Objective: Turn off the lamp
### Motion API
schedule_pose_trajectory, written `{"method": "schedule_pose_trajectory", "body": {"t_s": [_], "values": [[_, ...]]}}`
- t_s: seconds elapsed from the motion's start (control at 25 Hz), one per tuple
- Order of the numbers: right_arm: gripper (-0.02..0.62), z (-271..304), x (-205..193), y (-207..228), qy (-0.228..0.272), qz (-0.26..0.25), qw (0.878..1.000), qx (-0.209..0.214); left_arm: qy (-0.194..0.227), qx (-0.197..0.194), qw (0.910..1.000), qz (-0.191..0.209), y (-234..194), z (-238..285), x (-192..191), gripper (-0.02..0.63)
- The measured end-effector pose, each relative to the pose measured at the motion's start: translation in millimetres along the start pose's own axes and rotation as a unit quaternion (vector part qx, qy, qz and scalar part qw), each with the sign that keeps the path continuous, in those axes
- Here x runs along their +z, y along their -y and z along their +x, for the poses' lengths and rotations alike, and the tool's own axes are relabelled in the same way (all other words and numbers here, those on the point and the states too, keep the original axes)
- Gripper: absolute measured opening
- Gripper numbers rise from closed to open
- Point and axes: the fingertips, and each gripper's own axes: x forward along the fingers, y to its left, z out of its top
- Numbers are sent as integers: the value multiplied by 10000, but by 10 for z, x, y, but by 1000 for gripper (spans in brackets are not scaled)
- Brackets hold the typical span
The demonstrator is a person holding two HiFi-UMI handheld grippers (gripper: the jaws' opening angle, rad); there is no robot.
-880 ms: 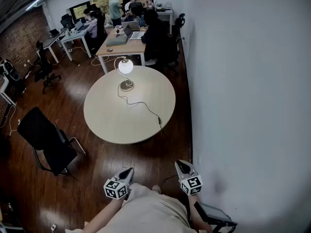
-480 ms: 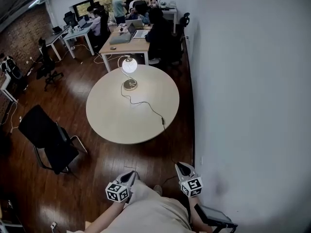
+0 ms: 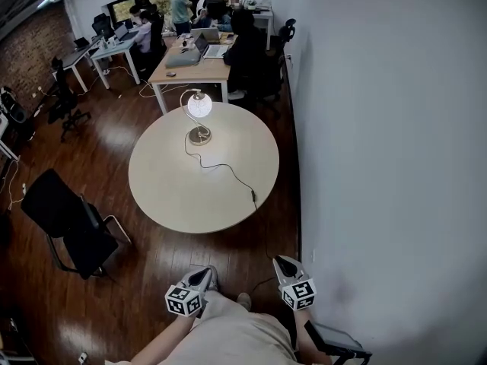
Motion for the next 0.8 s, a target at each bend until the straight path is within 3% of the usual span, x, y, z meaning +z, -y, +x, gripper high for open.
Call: {"method": "schedule_pose_trajectory", "body": {"t_s": [0.8], "values": [[28, 1339, 554, -44, -24, -68, 9998, -186, -63, -191, 9998, 41, -1194, 330, 844, 0]]}}
